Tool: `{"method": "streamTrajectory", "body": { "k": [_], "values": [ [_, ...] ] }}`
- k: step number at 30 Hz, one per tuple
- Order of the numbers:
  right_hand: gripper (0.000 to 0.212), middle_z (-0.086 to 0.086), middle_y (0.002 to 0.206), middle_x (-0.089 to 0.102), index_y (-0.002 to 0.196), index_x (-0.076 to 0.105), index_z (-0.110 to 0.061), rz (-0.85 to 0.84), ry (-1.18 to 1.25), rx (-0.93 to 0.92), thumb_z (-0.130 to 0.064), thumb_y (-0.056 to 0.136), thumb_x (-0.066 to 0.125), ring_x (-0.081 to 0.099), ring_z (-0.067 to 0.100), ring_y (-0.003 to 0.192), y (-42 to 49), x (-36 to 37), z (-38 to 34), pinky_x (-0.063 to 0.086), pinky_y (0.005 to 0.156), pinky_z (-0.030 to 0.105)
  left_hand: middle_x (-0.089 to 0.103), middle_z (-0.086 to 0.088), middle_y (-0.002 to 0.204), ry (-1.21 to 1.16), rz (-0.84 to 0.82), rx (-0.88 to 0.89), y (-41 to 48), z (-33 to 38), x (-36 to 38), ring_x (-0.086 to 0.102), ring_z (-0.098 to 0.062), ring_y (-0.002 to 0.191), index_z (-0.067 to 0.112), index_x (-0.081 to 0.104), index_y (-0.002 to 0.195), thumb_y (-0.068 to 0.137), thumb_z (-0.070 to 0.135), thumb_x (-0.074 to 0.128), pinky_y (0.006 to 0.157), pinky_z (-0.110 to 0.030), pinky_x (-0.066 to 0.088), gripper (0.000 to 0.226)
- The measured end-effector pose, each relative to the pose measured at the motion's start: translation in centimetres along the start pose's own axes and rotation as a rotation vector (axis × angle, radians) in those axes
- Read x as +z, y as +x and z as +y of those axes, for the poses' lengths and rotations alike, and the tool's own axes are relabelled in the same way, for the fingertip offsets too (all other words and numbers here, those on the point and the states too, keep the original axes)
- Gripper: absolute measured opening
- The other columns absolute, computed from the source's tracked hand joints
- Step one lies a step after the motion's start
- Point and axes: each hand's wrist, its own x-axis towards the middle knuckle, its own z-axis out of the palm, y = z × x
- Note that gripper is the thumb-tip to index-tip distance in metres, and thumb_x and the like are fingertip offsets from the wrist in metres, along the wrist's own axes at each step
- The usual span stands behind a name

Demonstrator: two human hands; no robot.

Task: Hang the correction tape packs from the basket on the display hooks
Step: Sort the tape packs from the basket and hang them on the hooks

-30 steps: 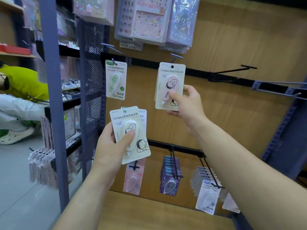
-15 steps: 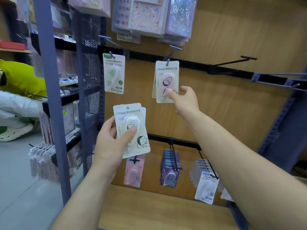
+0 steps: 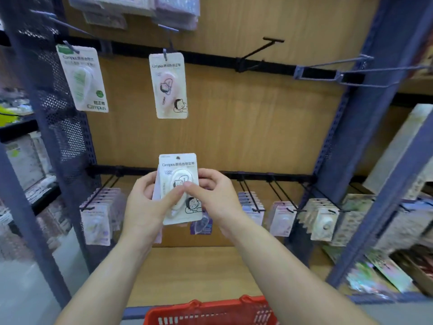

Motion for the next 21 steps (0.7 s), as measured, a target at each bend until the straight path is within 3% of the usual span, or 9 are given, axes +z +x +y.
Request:
{"method": "streamTrajectory", "body": {
  "k": [3, 6, 9, 12, 18, 21],
  "values": [
    [0.028, 0.003, 0.103, 0.078, 0.113, 0.066, -0.018, 0.027, -0.021, 0.012, -0.019, 0.088, 0.078, 0.076, 0.019, 0.091, -0.5, -1.9, 0.7, 0.063, 0.08, 0.039, 0.077, 0.001, 0.113, 0.002, -0.015, -0.041, -0.7, -0.6, 1.4, 0.076, -0.028, 0.1, 0.02, 0.06, 0.13, 0.074, 0.037, 0.09, 0.081, -0.064, 0.059, 0.066],
    [0.025, 0.002, 0.106, 0.077, 0.115, 0.06, -0.016, 0.098, 0.054, 0.057, -0.019, 0.094, 0.072, 0.075, 0.021, 0.096, -1.0, -4.2, 1.2, 0.061, 0.08, 0.04, 0.077, 0.002, 0.11, -0.004, -0.016, -0.073, -0.8, -1.7, 2.7, 0.074, -0.027, 0.098, 0.02, 0.064, 0.122, 0.096, 0.009, 0.067, 0.082, -0.057, 0.059, 0.029],
    [0.021, 0.0, 0.106, 0.078, 0.115, 0.058, -0.018, 0.162, 0.065, 0.08, -0.018, 0.097, 0.068, 0.074, 0.022, 0.101, -2.0, -7.9, 2.2, 0.058, 0.092, 0.052, 0.077, 0.007, 0.109, 0.067, -0.071, -0.086, -1.4, -2.6, 4.6, 0.074, -0.021, 0.094, 0.021, 0.061, 0.126, 0.094, -0.007, 0.058, 0.072, -0.039, 0.058, 0.043],
    [0.022, -0.005, 0.104, 0.078, 0.117, 0.055, -0.021, 0.208, -0.017, 0.1, -0.021, 0.098, 0.066, 0.074, 0.019, 0.102, -3.6, -12.7, 3.3, 0.056, 0.095, 0.055, 0.078, 0.009, 0.107, 0.105, -0.137, -0.132, -2.4, -4.4, 7.0, 0.075, -0.018, 0.099, 0.027, 0.058, 0.124, 0.094, -0.005, 0.063, 0.078, -0.044, 0.061, 0.044],
    [0.02, 0.0, 0.107, 0.077, 0.115, 0.054, -0.022, 0.273, -0.179, 0.261, -0.021, 0.099, 0.066, 0.075, 0.019, 0.099, -6.3, -23.9, 7.1, 0.058, 0.093, 0.052, 0.079, 0.001, 0.102, 0.18, -0.241, -0.258, -4.1, -7.9, 11.8, 0.077, -0.024, 0.088, 0.02, 0.059, 0.115, 0.092, 0.0, 0.07, 0.071, -0.043, 0.06, 0.032],
    [0.01, 0.003, 0.098, 0.076, 0.101, 0.059, -0.02, 0.271, -0.274, 0.351, -0.01, 0.101, 0.06, 0.073, 0.018, 0.087, -7.5, -28.7, 9.0, 0.059, 0.081, 0.039, 0.079, -0.001, 0.104, 0.243, -0.297, -0.329, -5.0, -9.7, 14.0, 0.078, -0.026, 0.087, 0.014, 0.059, 0.119, 0.091, 0.003, 0.072, 0.074, -0.044, 0.06, 0.033]
  ]
}}
